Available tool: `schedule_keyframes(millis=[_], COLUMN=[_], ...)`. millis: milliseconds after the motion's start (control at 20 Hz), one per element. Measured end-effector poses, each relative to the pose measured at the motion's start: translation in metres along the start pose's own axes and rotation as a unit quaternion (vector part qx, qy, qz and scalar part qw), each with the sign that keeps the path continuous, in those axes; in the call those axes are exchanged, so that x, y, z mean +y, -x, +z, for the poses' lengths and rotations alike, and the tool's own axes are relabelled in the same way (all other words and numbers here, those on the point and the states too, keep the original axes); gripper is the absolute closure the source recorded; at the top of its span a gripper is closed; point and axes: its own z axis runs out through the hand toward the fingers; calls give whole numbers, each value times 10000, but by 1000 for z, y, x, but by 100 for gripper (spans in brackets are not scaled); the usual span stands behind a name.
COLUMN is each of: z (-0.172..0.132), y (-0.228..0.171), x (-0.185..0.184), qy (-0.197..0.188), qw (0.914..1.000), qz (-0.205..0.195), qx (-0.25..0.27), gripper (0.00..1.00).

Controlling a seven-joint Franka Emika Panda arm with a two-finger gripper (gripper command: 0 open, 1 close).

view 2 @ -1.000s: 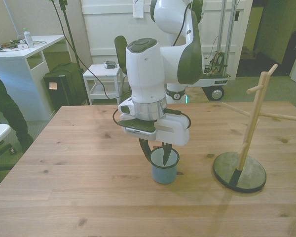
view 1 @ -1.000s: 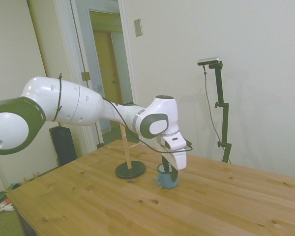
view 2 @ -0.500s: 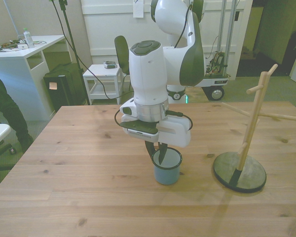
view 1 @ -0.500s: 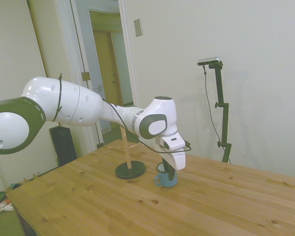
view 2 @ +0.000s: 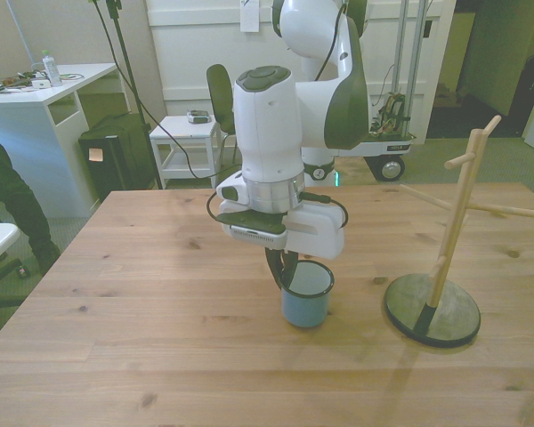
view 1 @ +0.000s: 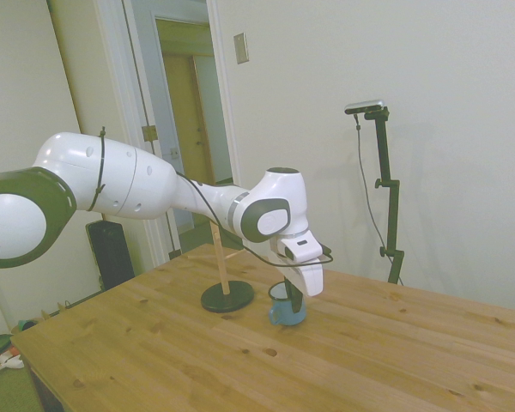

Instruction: Hang the mug

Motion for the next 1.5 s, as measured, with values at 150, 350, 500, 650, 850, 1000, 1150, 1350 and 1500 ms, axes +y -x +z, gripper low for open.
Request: schedule_keyframes(millis=[150,350,500,650,850,1000,1150,1350,1500], z=[-19,-56,-90,-123,-154,-171,-186,-195,-198], y=[3,6,6,8,17,25,32,35,36], x=[14,43,62,73,80,83,85,88,89], qy=[-142,-340,-549,-712,-848,-934,-998,-1079,-1145], qw=[9999,9994,9984,9974,9963,9956,9947,9930,9909], qz=[-16,4,61,105,91,122,239,466,673], qx=[30,62,106,97,48,4,-56,-153,-237], gripper=[100,100,100,100,100,100,100,100,100])
